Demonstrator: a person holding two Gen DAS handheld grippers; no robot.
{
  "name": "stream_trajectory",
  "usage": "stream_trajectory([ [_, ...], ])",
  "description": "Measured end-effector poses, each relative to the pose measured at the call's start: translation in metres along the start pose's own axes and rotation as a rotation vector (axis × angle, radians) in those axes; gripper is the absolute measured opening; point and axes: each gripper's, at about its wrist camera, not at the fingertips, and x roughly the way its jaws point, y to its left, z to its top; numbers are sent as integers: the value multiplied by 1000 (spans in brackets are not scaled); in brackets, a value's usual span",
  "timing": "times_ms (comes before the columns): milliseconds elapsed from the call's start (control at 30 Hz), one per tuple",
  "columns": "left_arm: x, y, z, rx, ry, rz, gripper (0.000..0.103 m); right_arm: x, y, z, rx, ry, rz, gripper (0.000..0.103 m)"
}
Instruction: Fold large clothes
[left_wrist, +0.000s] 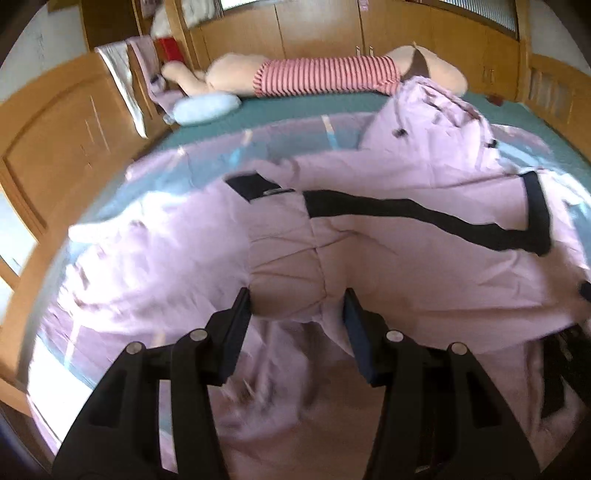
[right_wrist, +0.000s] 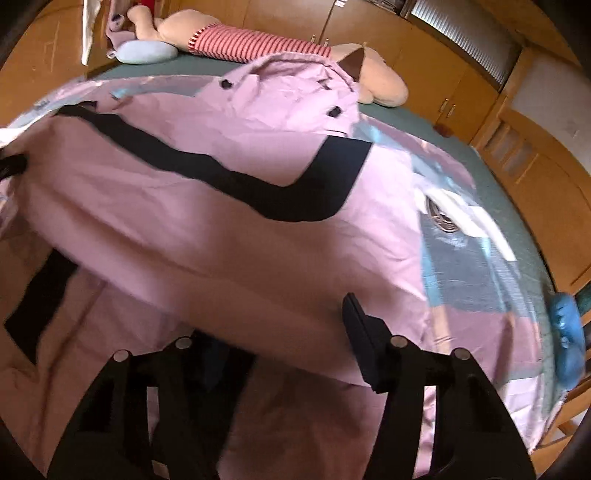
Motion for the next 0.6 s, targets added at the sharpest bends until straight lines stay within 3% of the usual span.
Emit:
stream_trajectory([
  [167, 39, -12, -6, 56, 97, 41, 51, 10, 13, -5, -40, 35, -15, 59],
  [267, 41, -25, -12, 116, 88, 95, 51, 12, 9, -2, -9, 39, 9, 59],
  [333, 31, -21, -8, 89, 86, 83, 52, 6, 8, -4, 15, 30, 9, 59],
  [367, 26, -17, -7, 59, 89, 68, 55, 5, 4, -3, 31, 26, 8, 61],
  [433, 12, -7, -4, 3, 89, 66, 85, 4, 0, -4, 47, 29, -14, 73],
  [467, 6, -4, -2, -15, 79, 65, 90, 4, -1, -5, 53, 32, -27, 80],
  [600, -11, -9, 0, -15, 36, -18, 98, 4, -5, -5, 80, 41, -7, 80],
])
